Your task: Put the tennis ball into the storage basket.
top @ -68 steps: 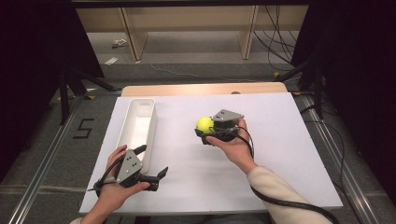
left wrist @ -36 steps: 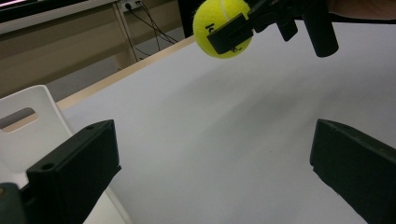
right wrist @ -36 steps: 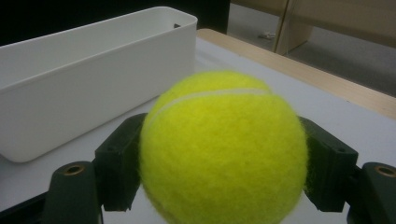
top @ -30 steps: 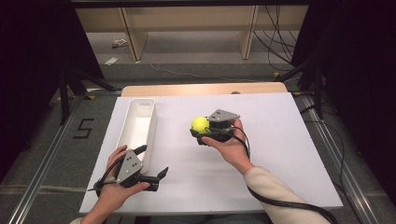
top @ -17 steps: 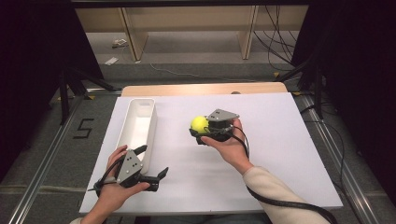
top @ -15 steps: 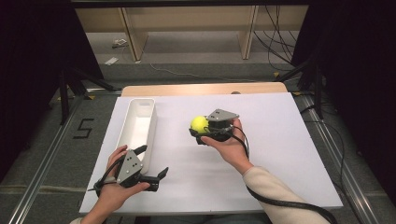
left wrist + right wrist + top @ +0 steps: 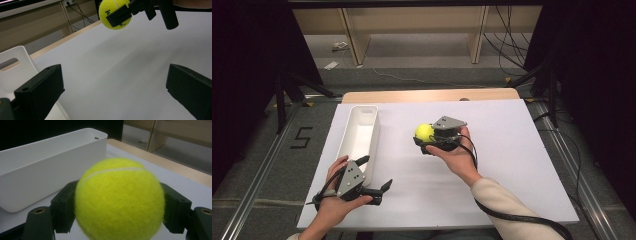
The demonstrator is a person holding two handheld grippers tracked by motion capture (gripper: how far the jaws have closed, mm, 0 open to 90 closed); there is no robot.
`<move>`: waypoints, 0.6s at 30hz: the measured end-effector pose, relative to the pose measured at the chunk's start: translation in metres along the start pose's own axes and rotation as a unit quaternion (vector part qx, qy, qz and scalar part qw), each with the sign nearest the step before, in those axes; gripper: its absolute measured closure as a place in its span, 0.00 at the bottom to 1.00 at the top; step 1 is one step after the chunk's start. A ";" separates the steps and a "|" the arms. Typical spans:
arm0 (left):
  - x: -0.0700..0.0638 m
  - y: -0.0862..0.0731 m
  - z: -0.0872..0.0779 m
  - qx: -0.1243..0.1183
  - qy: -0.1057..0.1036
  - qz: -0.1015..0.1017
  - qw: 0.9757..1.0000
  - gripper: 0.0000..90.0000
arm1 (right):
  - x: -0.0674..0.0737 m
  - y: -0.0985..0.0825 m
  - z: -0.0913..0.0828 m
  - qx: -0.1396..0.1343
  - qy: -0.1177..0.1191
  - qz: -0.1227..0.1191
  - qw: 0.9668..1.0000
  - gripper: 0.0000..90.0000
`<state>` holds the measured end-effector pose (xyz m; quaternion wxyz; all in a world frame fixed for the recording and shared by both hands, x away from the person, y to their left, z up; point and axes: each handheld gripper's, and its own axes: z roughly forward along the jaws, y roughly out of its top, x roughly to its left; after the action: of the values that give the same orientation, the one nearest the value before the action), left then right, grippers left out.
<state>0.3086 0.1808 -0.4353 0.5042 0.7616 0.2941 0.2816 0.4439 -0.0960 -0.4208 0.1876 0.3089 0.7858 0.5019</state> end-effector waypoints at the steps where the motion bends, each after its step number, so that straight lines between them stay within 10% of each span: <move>1: 0.000 0.000 0.000 0.000 0.000 0.000 1.000 0.01 | 0.000 0.000 0.000 0.000 0.000 0.000 1.000 0.30; 18: 0.000 0.000 0.000 0.000 -0.001 0.000 1.000 0.01 | 0.004 0.003 0.003 -0.004 0.004 0.000 1.000 0.30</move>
<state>0.3085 0.1805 -0.4354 0.5042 0.7622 0.2932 0.2808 0.4433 -0.0904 -0.4193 0.1859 0.3064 0.7847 0.5058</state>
